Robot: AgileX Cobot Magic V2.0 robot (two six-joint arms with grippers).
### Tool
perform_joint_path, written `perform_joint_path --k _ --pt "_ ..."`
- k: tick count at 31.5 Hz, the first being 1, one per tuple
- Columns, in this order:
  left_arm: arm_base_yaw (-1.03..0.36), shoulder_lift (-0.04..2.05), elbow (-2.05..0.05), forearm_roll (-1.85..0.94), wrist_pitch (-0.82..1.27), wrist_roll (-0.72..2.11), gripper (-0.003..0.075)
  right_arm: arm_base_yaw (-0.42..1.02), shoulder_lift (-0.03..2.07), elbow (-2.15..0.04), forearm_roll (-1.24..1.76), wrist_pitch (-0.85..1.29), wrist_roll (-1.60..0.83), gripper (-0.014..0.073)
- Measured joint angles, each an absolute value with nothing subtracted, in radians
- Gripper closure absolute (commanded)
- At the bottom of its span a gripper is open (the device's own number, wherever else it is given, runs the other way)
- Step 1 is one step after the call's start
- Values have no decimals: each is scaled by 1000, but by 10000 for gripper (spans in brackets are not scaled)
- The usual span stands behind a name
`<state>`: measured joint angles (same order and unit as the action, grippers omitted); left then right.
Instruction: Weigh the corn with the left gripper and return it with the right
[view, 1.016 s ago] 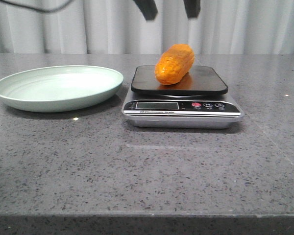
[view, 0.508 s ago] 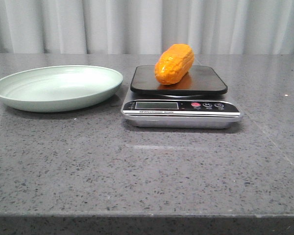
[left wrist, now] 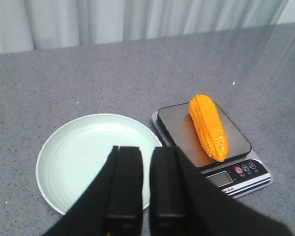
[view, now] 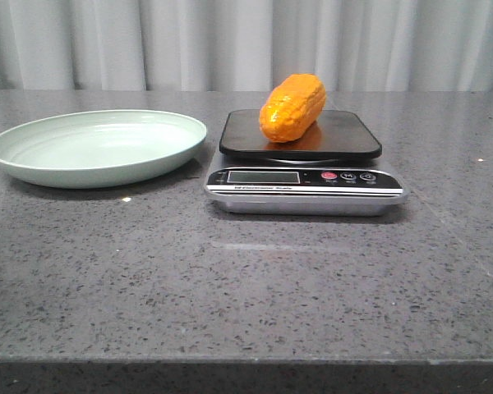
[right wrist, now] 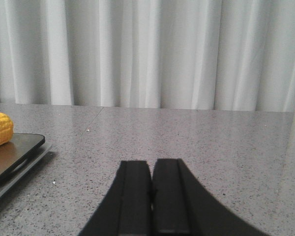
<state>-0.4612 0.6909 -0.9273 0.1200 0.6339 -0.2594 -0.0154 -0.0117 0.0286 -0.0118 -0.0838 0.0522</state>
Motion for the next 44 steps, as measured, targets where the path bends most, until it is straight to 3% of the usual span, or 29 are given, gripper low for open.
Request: perform_joint_path --k 10,20,33,40,44 --pt "-461 347 -707 188 606 -259 587 -15 -12 29 -12 -84 52 449" --pt "-461 136 -523 228 528 -259 587 -15 -12 29 -12 -84 52 449" --pt "-461 103 -464 230 492 -259 588 -15 -12 29 -12 -90 52 449" --pt "-461 103 -464 231 448 -259 588 -15 -12 29 -12 -205 52 449" --pt "-461 103 -461 231 447 -259 588 -15 -12 -27 -12 -136 52 449"
